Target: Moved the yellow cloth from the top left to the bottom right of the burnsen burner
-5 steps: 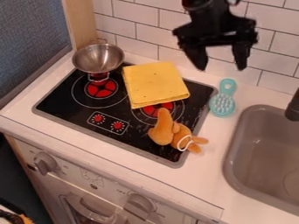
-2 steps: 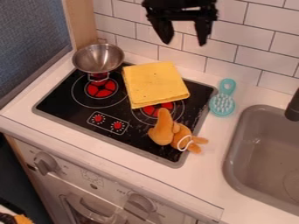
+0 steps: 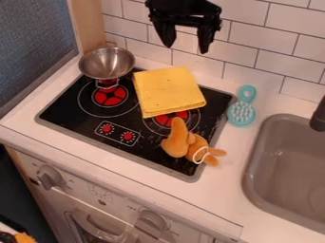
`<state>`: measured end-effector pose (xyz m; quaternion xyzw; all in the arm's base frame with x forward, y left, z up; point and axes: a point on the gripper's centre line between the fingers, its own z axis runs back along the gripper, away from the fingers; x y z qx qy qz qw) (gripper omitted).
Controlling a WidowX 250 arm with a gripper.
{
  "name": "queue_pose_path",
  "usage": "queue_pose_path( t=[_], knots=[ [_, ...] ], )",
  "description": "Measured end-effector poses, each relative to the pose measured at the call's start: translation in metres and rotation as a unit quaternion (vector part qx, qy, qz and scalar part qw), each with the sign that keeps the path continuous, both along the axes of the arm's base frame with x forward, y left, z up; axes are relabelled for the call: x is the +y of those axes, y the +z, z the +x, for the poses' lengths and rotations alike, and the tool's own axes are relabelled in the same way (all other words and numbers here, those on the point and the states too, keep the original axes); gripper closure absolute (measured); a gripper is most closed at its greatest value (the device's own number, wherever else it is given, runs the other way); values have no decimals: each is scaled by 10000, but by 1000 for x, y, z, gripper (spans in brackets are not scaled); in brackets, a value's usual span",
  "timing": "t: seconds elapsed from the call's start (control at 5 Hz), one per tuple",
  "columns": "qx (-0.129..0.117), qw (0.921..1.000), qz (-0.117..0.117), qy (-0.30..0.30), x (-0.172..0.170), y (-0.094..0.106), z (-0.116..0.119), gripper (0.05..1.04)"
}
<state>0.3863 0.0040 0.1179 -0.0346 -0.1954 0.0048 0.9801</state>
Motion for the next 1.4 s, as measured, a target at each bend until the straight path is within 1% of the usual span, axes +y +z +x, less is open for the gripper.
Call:
queue_pose_path(
  t=[0.2,0.4,0.6,0.8,1.0,1.2,1.4],
  knots=[
    [100,9999,119,58,10,-16,1,84],
    [110,9997,67,184,13,-31,5,84],
    [135,9984,-97,536,30,-58,4,84],
    [234,9972,-125,704,35,-82,4,84],
    [265,9964,-72,803,38,-97,6,83],
    [202,9959,-86,882,38,-100,8,83],
    [326,9961,-74,810,33,-103,5,83]
  ],
)
